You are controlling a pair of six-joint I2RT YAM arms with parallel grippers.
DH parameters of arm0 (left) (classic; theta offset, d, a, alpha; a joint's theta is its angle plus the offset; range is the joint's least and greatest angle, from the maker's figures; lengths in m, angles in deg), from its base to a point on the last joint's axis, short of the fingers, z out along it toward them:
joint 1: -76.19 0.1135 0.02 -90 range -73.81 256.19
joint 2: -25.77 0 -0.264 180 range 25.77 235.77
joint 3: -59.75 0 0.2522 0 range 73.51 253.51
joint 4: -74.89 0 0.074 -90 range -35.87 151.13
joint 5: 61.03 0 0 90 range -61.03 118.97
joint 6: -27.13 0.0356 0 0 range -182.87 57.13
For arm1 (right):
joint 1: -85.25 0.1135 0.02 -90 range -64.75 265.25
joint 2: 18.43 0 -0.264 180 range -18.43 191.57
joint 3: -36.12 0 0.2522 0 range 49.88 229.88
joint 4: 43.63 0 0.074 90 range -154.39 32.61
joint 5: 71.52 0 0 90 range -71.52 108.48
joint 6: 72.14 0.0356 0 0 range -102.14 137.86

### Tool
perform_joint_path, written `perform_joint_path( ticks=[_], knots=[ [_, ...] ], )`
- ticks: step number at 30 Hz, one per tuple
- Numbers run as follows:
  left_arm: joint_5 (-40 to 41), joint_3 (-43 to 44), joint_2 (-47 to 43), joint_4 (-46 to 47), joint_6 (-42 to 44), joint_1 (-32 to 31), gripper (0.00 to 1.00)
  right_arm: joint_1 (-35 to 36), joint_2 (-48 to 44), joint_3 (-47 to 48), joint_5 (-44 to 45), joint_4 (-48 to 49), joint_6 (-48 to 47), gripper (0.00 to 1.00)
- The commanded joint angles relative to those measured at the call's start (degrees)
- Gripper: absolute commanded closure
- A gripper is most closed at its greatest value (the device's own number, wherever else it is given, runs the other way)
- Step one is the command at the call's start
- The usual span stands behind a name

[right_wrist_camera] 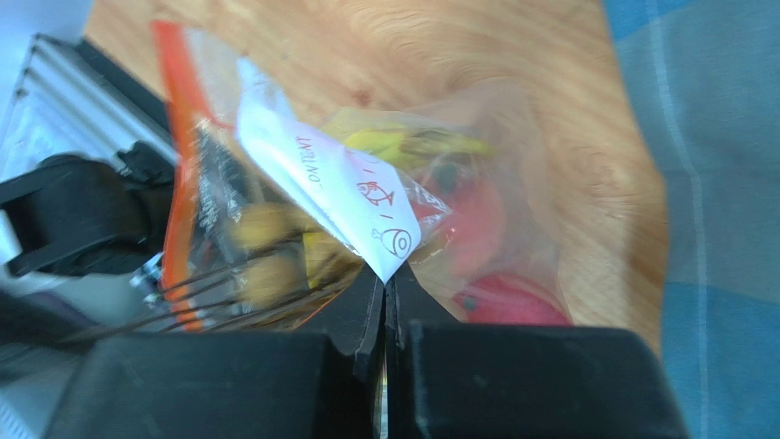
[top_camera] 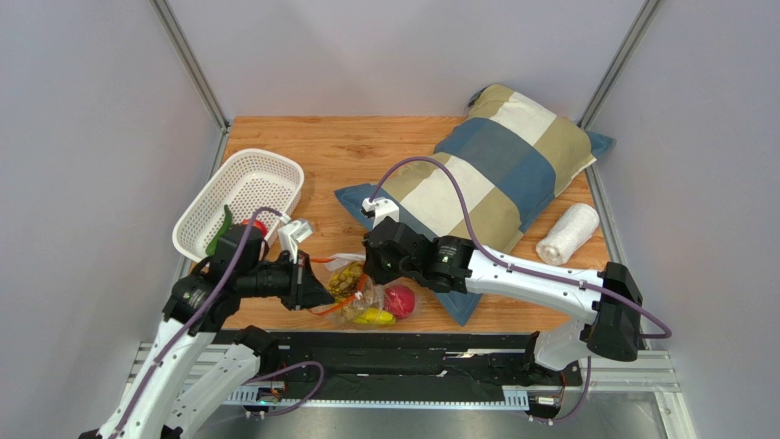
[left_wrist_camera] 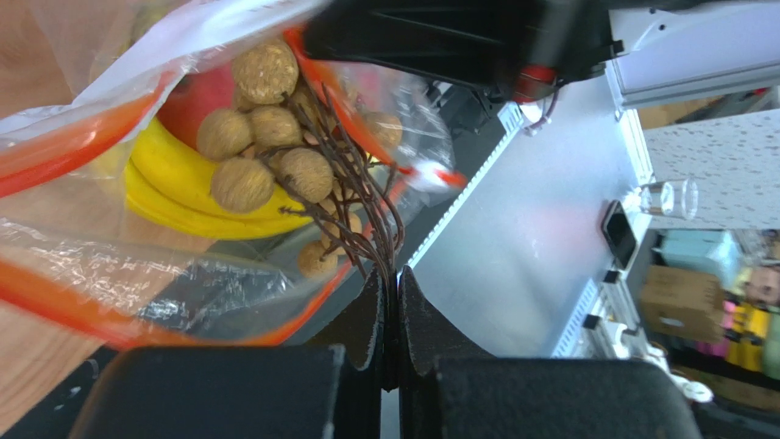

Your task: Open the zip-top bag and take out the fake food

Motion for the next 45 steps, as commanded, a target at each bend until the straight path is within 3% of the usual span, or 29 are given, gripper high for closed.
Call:
perform_joint_path(
  ticks=[1, 3, 8, 11, 12, 15, 18, 22, 23, 26, 29, 31, 33, 35, 36, 37, 38, 39, 40, 45],
  knots=[
    [2.8, 8.7, -3.5, -2.1, 2.6, -0.2, 1.00, -0.9, 2.4, 3.4, 7.0, -1.4, -1.8, 1.00],
    [13.2, 11.9, -3.8, -5.7, 1.5, -0.2, 1.00, -1.0, 2.8, 3.2, 8.4, -3.0, -1.5, 1.00],
    [23.0, 13.5, -6.0, -5.5, -2.0, -0.2, 1.00, -0.9, 0.9, 0.4, 7.6, -1.7, -0.6, 1.00],
    [34.5, 14.9, -6.8, -4.3, -6.2, -0.2, 1.00, -1.0, 0.4, -0.7, 6.5, -1.3, -0.2, 1.00],
    [42.8, 16.4, -5.0, -4.4, -7.0, -0.2, 1.00, -0.9, 0.3, -1.1, 5.7, -0.6, -0.1, 1.00],
    [57.5, 19.0, 0.9, -2.3, -8.5, -0.2, 1.00, -0.9, -0.2, -2.0, 3.7, 1.0, 0.3, 1.00],
    [63.8, 20.2, 7.4, 3.0, -9.7, 1.4, 1.00, -1.0, -0.4, -2.5, 1.7, 2.4, 0.5, 1.00],
    [67.3, 19.3, 16.2, 13.0, -8.7, 8.5, 1.00, -0.9, -0.9, -3.5, -0.6, 4.1, 1.1, 1.00],
    [66.7, 18.7, 18.4, 14.3, -8.8, 14.0, 1.00, -0.7, -1.6, -3.7, -0.9, 4.5, 1.1, 1.00],
    [67.0, 19.5, 30.0, 15.9, -10.5, 21.6, 1.00, -0.6, -2.6, -4.9, -2.0, 6.3, 1.1, 1.00],
    [68.1, 17.1, 36.7, 25.2, -7.2, 25.3, 1.00, -0.6, -2.6, -5.2, -2.0, 7.3, 0.7, 1.00],
    [64.8, 15.5, 40.2, 31.7, -4.7, 27.9, 1.00, -0.6, -2.4, -5.1, -2.3, 7.4, 0.5, 1.00],
    [51.7, 17.0, 46.2, 31.6, -5.6, 33.7, 1.00, -0.6, -2.1, -5.2, -2.8, 7.7, 0.4, 1.00],
    [46.4, 20.8, 51.6, 28.5, -6.1, 36.2, 1.00, -0.6, -2.1, -5.0, -2.9, 7.5, 0.0, 1.00],
    [46.5, 22.2, 52.9, 25.1, -6.5, 37.5, 0.97, -0.6, -2.0, -4.8, -2.8, 7.1, -0.1, 1.00],
    [46.7, 23.7, 53.8, 24.0, -6.6, 37.7, 0.76, -0.6, -2.2, -4.7, -2.9, 7.1, -0.1, 1.00],
    [48.0, 24.1, 53.8, 23.3, -6.8, 37.8, 0.60, -0.6, -2.2, -4.7, -2.9, 7.1, -0.2, 1.00],
    [48.2, 24.2, 53.5, 22.3, -6.9, 37.8, 0.17, -0.6, -2.5, -4.7, -2.7, 7.0, -0.2, 1.00],
    [48.1, 24.8, 53.0, 21.2, -6.9, 37.8, 0.01, -0.6, -2.5, -4.7, -2.7, 7.1, -0.1, 1.00],
    [42.3, 25.5, 47.6, 14.1, -4.2, 35.5, 0.01, -0.6, -1.3, -3.1, -3.1, 6.6, -0.3, 1.00]
  ],
)
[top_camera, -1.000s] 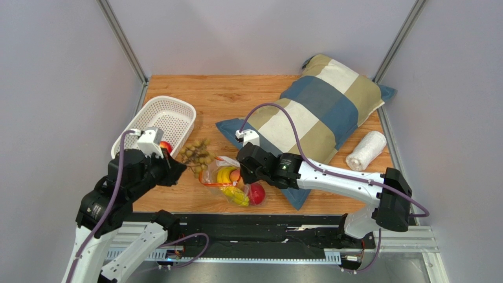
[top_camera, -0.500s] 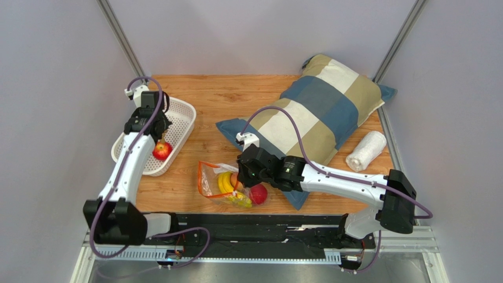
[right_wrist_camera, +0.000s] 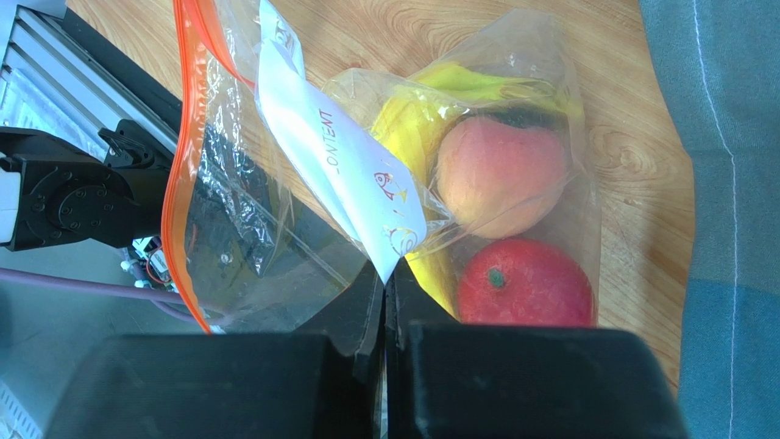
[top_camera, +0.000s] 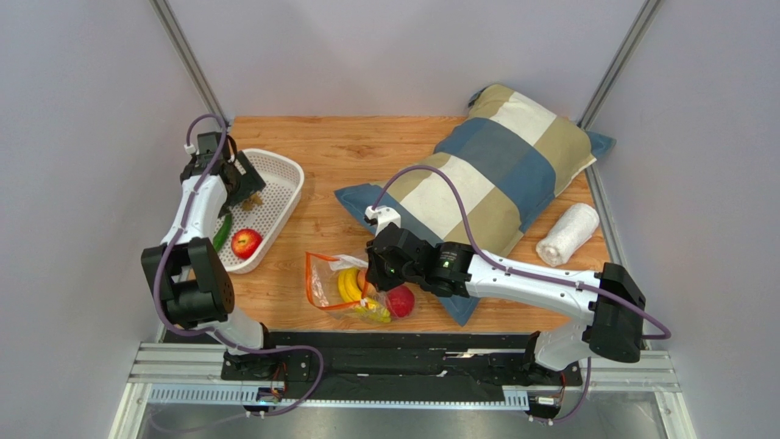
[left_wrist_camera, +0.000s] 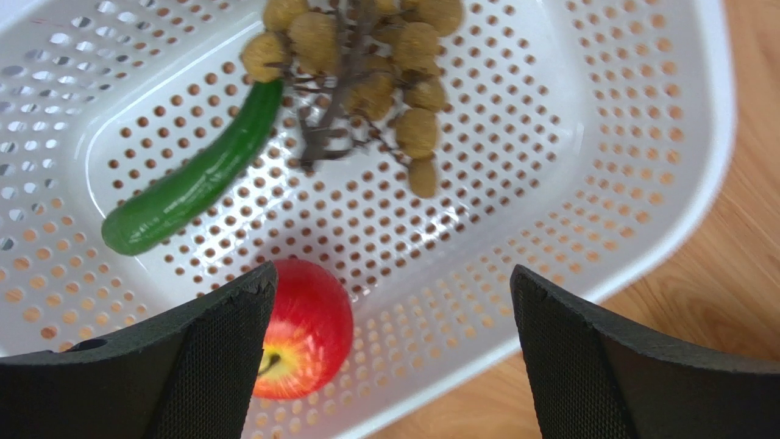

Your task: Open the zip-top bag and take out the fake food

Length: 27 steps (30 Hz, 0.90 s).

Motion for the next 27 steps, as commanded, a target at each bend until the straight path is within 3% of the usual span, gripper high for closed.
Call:
perform_joint_path(
  ticks=[1, 6, 7, 9, 13, 15, 19, 23, 27],
  knots=[
    [-5.7, -1.1, -12.8, -4.7, 2.3, -3.7, 0.01, 0.2, -0.8, 2.5, -0.5, 2.4, -0.8, 1.00],
    [-23.2, -13.1, -34.1, -2.8, 2.6, -4.4, 0.20, 0.2, -1.0, 2.8, -0.9, 2.2, -0.4, 1.00],
    [-26.0, -17.4, -41.2, -2.9, 2.0, -4.7, 0.32, 0.2, -1.1, 2.7, -0.8, 2.3, -0.5, 1.00],
    [-32.2, -21.4, -47.9, -3.7, -0.7, -8.1, 0.36, 0.2, -0.8, 2.8, -1.0, 2.6, -0.4, 1.00],
    [-31.1, -27.2, -58.5, -8.9, -7.0, -20.6, 0.37, 0.2, 0.0, 3.5, -1.1, 2.5, -0.4, 1.00],
    [-29.4, -27.9, -60.5, -11.2, -9.4, -26.5, 0.38, 0.3, 0.6, 3.6, -1.3, 2.4, -0.3, 1.00],
    [-28.1, -29.0, -64.6, -12.7, -13.4, -33.0, 0.62, 0.2, 0.6, 3.2, -0.8, 2.4, -0.1, 1.00],
    [-28.3, -30.9, -64.1, -11.9, -16.2, -37.1, 0.63, 0.2, 0.5, 3.2, -0.8, 2.4, 0.3, 1.00],
    [-25.7, -31.8, -58.1, -8.2, -17.6, -43.8, 0.62, 0.2, 0.8, 3.6, -0.8, 2.5, 0.3, 1.00]
  ],
)
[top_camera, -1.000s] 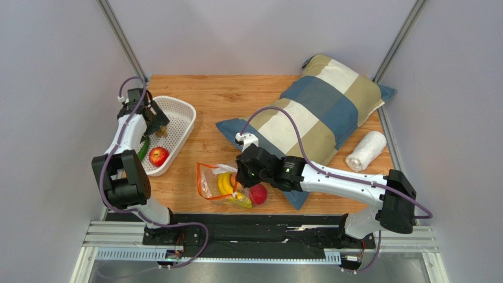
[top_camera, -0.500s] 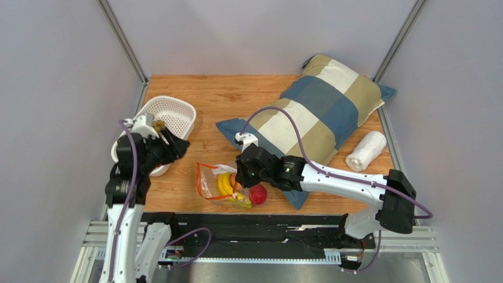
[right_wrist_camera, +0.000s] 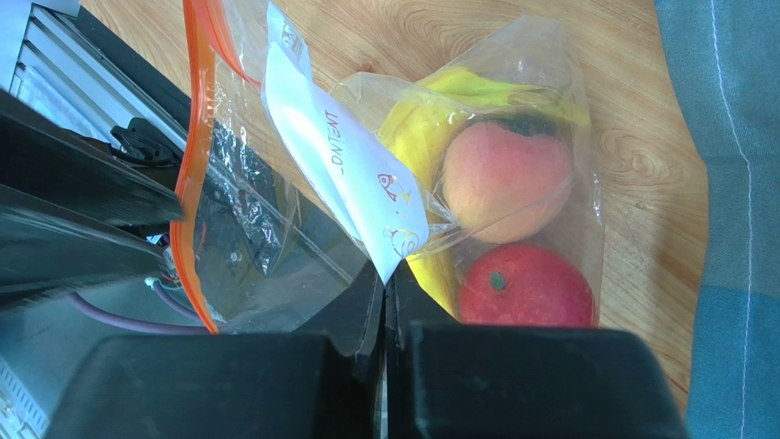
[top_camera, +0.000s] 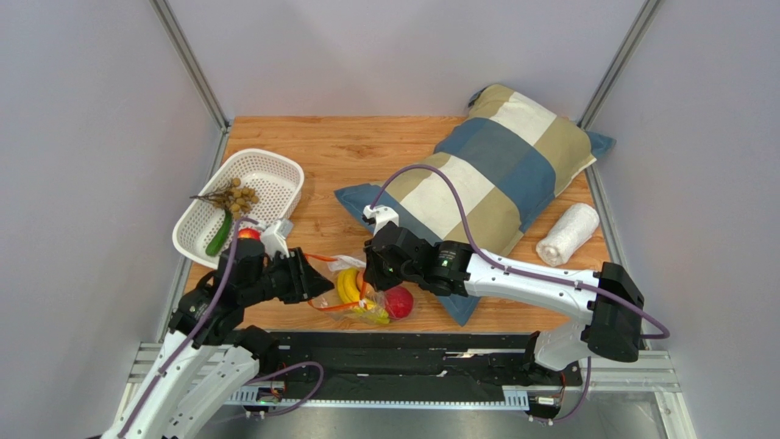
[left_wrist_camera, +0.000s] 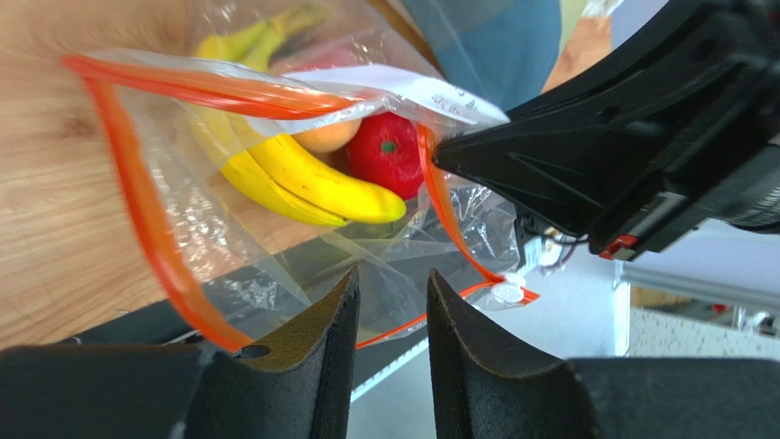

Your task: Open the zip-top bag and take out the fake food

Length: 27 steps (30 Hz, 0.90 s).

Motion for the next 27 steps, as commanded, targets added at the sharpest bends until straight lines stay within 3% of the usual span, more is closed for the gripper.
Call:
perform_joint_path(
  ticks=[1, 5, 10, 15, 19, 22, 27],
  knots=[
    [5.1, -1.3, 6.9, 4.3, -3.9, -7.2, 0.62, 0.3, 0.4, 2.8, 0.2, 2.6, 0.2, 1.00],
    [7.7, -2.4, 13.2, 11.5, -5.3, -7.9, 0.61, 0.3, 0.6, 3.2, 0.3, 2.4, 0.2, 1.00],
    [10.4, -1.3, 23.1, 14.1, -4.5, -8.0, 0.61, 0.5, 0.1, 3.2, 0.7, 2.0, 0.2, 1.00],
    [13.5, -2.2, 32.4, 16.0, -4.0, -8.3, 0.45, 0.7, -0.6, 2.5, 0.7, 2.8, 0.4, 1.00],
    [16.5, -3.0, 34.7, 16.6, -4.1, -9.3, 0.41, 0.7, -1.2, 1.5, 0.6, 3.2, 0.6, 1.00],
    [18.3, -3.5, 35.0, 16.8, -4.9, -10.1, 0.27, 0.7, -1.7, 0.7, 0.6, 3.7, 0.6, 1.00],
    [14.6, -5.9, 38.2, 22.5, -6.4, -10.3, 0.25, 0.8, -1.5, -0.6, 0.4, 4.5, 1.0, 1.00]
  ],
)
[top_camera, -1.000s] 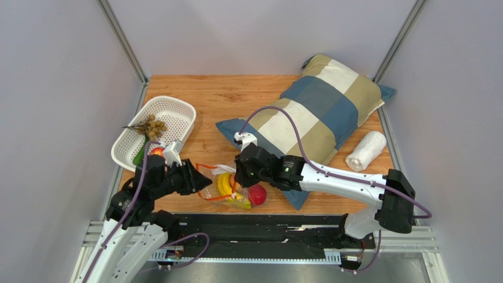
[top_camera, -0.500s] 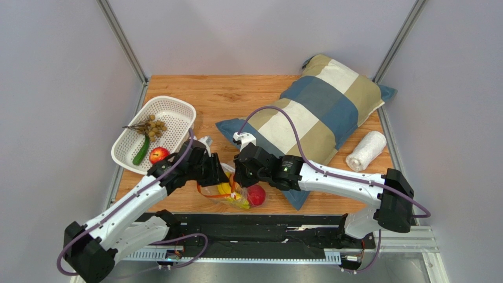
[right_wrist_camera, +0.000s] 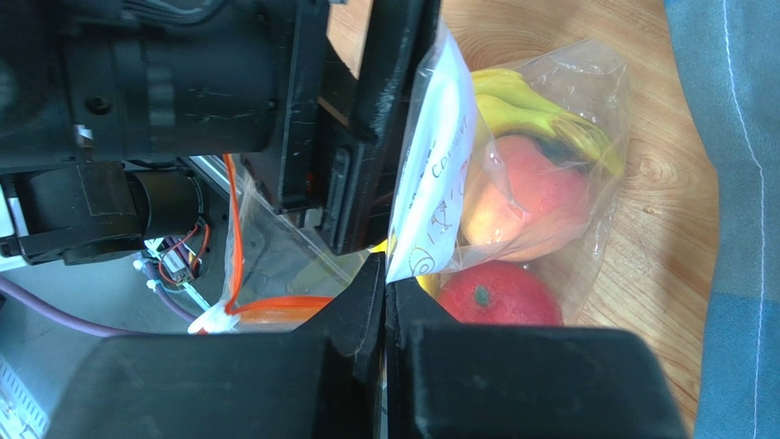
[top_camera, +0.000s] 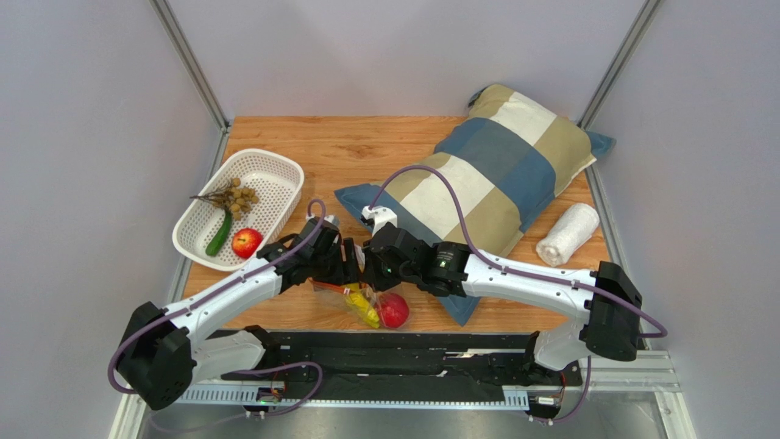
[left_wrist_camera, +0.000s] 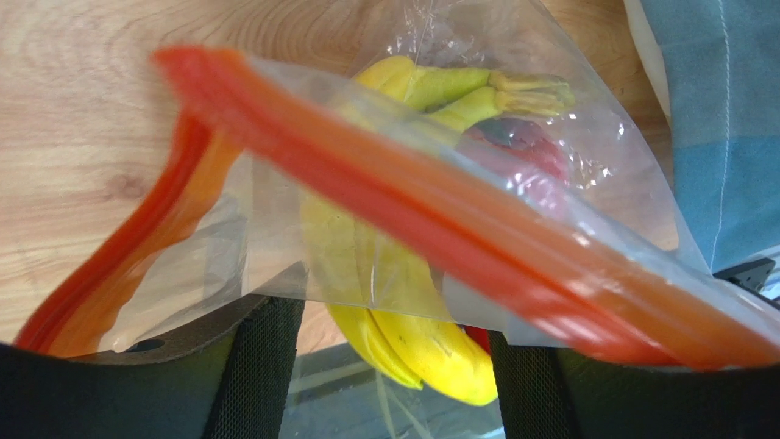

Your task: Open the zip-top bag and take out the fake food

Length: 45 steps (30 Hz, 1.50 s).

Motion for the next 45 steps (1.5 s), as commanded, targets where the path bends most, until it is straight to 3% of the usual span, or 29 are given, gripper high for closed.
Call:
perform_joint_path(
  ticks=[1, 9, 10, 11, 14, 17, 24, 28, 31, 36, 45],
  knots=[
    [-0.2, -2.2, 3.2, 6.1, -2.0, -0.5, 0.27, 0.4, -2.0, -0.9, 0.3, 3.7, 0.9, 1.00],
    [0.9, -7.4, 3.6, 13.3, -2.6, -0.5, 0.36, 0.4, -3.1, -3.6, 1.5, 4.0, 1.7, 1.00],
    [1.1, -7.6, 3.1, 13.9, -2.4, -0.5, 0.41, 0.4, -3.2, -3.9, 1.8, 3.9, 1.7, 1.00],
    [1.5, -7.9, 1.1, 13.9, -2.0, -0.5, 0.61, 0.4, -3.2, -4.0, 2.1, 3.7, 1.7, 1.00],
    [3.4, -6.5, -5.1, 10.7, 0.6, -0.6, 0.87, 0.4, -3.1, -4.1, 3.5, 2.8, 1.7, 1.00],
    [3.9, -2.8, -11.0, 4.6, 5.1, -0.7, 1.00, 0.4, -3.1, -3.7, 4.4, 2.5, 1.7, 1.00],
    [5.9, 7.1, -13.6, -13.9, 12.2, -1.2, 1.00, 0.5, -3.5, 0.2, 5.6, 2.4, 0.9, 1.00],
    [6.6, 8.9, -13.3, -15.9, 9.6, -3.9, 1.00, 0.6, -4.1, 1.9, 4.2, 2.9, 0.3, 1.00],
    [7.5, 10.7, -8.2, -20.2, 8.7, -4.4, 1.00, 0.6, -5.1, 3.3, 4.2, 3.5, -0.5, 1.00],
    [5.7, 12.3, -4.1, -23.8, 6.9, -6.5, 1.00, 0.6, -2.9, 6.9, 9.0, 1.5, -2.5, 1.00],
    [12.0, 13.7, -18.5, -29.5, 4.4, -7.1, 1.00, 0.2, 1.9, 8.3, 16.9, -4.6, -4.7, 1.00]
  ],
)
